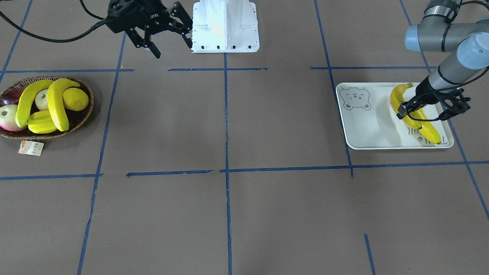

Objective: Transfer all bananas from basket to plate

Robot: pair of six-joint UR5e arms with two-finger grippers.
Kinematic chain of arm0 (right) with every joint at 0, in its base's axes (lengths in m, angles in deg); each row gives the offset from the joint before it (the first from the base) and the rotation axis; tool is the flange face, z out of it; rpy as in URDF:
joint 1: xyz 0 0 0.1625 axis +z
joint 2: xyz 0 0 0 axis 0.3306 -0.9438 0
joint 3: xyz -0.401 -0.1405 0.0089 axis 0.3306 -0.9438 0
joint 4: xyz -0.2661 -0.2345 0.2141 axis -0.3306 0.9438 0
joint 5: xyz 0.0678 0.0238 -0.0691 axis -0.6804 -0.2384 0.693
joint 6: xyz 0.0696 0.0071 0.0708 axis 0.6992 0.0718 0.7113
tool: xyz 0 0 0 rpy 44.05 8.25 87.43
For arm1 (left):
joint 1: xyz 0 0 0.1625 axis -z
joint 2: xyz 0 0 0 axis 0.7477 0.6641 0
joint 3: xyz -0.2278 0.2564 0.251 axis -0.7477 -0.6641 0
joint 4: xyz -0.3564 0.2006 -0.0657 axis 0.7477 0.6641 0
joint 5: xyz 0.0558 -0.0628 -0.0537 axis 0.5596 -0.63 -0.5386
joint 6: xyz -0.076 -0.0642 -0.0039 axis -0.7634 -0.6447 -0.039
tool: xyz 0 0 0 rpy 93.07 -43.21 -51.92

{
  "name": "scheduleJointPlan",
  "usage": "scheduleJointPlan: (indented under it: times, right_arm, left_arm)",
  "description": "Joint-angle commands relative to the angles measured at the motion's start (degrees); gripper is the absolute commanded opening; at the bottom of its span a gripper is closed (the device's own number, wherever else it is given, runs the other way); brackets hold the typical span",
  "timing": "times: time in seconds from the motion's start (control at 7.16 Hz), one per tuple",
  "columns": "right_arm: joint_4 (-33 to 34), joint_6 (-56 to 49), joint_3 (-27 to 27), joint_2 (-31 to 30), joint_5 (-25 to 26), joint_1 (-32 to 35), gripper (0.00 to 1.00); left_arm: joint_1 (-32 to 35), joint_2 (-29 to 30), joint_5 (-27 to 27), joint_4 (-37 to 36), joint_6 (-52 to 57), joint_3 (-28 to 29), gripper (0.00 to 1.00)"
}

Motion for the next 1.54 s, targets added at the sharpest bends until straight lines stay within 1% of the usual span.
scheduleJointPlan:
  times: [0.0, 0.14, 0.28, 0.42, 0.56, 0.7, 0.84, 0.98, 1.12, 1.26, 1.4]
  right_arm:
    - [0.2, -0.1, 0.8, -1.9, -0.3, 1.2, 0.99]
    - [1.6, -0.4, 1.0, -2.6, -0.6, 2.2, 1.00]
    - [1.7, -1.0, 2.5, -5.8, -0.6, 2.7, 1.00]
    - [1.7, -3.2, 5.2, -10.5, -1.1, 3.4, 1.00]
    - [1.3, -9.6, 6.9, -16.1, -3.1, 5.9, 1.00]
    - [0.8, -14.7, 7.1, -20.5, -5.2, 9.0, 1.00]
    - [0.7, -16.8, 7.0, -24.3, -7.4, 11.2, 1.00]
    - [0.7, -19.1, 6.5, -26.4, -9.3, 13.0, 1.00]
    - [0.7, -20.0, 5.2, -26.9, -10.1, 13.2, 1.00]
    - [-1.1, -21.1, 3.7, -28.0, -10.5, 13.2, 1.00]
    - [-8.7, -22.1, 2.4, -32.8, -11.0, 13.4, 1.00]
  left_arm:
    - [0.3, 0.0, -0.1, 0.4, 4.7, -0.5, 0.99]
    - [0.9, 0.2, -0.7, 0.4, 4.9, -1.0, 0.99]
    - [1.0, 0.2, -0.8, 0.2, 4.9, -2.6, 0.99]
    - [1.0, 0.2, -0.8, -0.5, 4.7, -5.2, 0.99]
    - [1.1, 0.2, -2.8, -0.5, 4.3, -6.9, 0.99]
    - [1.6, 1.0, -3.9, -0.5, 3.9, -8.1, 0.99]
    - [1.5, 1.3, -3.9, -0.5, 2.6, -8.6, 0.99]
    - [1.5, 3.7, -3.9, -0.5, -0.9, -8.8, 0.99]
    - [1.2, 5.6, -3.8, -0.5, -4.0, -8.9, 0.99]
    - [1.0, 7.0, -3.8, -0.5, -6.1, -8.9, 0.99]
    - [0.9, 8.0, -3.7, -0.5, -7.5, -8.9, 0.99]
